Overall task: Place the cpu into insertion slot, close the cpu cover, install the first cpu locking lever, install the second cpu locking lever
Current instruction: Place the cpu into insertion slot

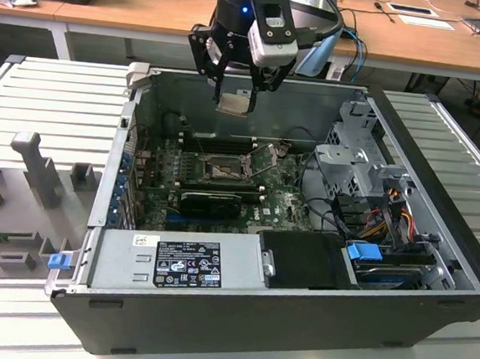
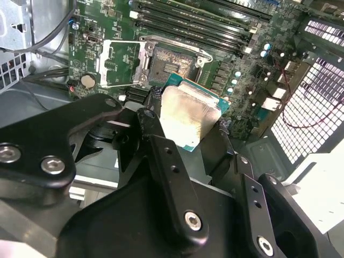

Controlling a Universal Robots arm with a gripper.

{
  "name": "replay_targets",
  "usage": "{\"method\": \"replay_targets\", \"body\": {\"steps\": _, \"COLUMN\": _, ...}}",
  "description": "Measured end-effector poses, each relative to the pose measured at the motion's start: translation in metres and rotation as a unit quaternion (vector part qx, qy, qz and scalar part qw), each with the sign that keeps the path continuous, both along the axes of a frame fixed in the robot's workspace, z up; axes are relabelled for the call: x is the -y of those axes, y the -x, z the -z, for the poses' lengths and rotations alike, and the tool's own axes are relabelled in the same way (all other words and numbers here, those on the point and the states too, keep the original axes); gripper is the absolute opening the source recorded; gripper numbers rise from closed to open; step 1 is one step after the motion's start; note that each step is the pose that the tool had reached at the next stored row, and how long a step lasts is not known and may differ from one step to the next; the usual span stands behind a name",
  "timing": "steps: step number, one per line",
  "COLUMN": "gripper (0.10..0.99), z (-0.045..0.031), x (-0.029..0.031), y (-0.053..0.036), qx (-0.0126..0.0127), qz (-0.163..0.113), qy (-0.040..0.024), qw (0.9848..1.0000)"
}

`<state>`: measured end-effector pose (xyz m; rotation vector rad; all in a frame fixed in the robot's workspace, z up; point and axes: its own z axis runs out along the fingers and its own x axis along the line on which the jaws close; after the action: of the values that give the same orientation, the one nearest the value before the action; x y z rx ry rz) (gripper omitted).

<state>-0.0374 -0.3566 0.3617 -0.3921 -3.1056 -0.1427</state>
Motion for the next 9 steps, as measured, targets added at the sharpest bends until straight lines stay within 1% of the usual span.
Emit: {"method": "replay_targets", "body": {"steps": 9, "gripper": 0.533, "z": 0.0, "x": 0.0, "y": 0.0, "qx": 0.0, "qz": 0.013, "qy": 0.0, "qw": 0.9999}}
